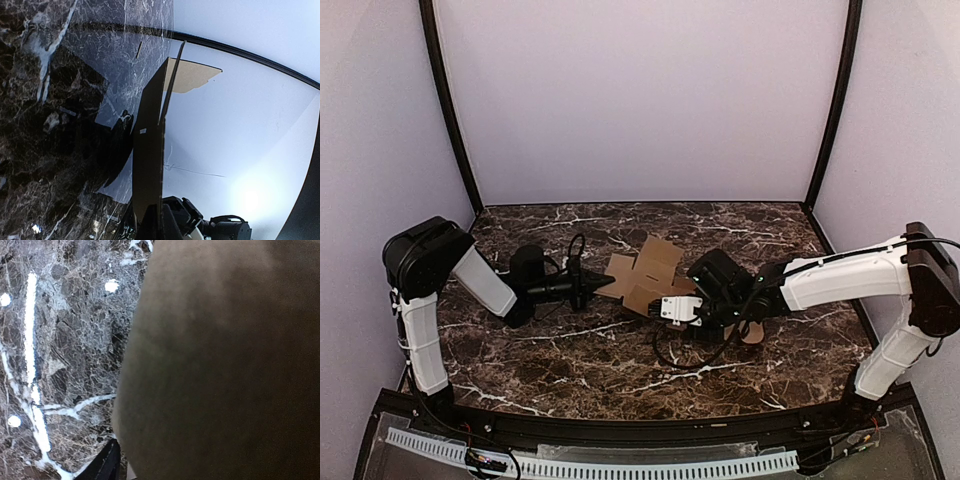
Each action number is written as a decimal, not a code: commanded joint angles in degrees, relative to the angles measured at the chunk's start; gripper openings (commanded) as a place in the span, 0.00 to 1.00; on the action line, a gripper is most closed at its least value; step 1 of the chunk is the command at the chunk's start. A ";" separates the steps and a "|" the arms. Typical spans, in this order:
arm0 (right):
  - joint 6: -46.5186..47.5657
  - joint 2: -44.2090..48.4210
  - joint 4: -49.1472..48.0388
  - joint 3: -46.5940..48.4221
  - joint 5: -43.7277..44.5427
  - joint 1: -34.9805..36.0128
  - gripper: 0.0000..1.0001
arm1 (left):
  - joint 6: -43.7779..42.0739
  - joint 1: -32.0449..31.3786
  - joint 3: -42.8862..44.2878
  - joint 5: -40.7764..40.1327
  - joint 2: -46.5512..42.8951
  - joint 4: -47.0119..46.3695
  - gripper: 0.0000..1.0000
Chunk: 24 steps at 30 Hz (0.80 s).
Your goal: Fold the paper box
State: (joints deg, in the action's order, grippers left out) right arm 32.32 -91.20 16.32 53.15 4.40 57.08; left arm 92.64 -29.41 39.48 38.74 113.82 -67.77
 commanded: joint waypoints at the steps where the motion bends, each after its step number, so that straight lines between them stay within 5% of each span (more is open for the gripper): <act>1: -0.87 0.32 -4.11 -0.61 3.53 0.49 0.44 | 0.96 0.33 -1.24 0.72 0.17 -3.01 0.01; 14: 0.84 3.60 -7.43 -2.19 3.60 -1.23 0.16 | -1.46 0.49 -1.43 2.65 1.01 -0.84 0.01; 24: 0.44 1.51 -2.00 2.68 -10.37 -8.39 0.09 | -6.30 0.49 2.85 9.33 3.48 5.88 0.01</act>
State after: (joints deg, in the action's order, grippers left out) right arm 33.17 -88.27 12.69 52.03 1.80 51.79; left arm 90.72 -28.64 40.25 41.04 116.71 -65.95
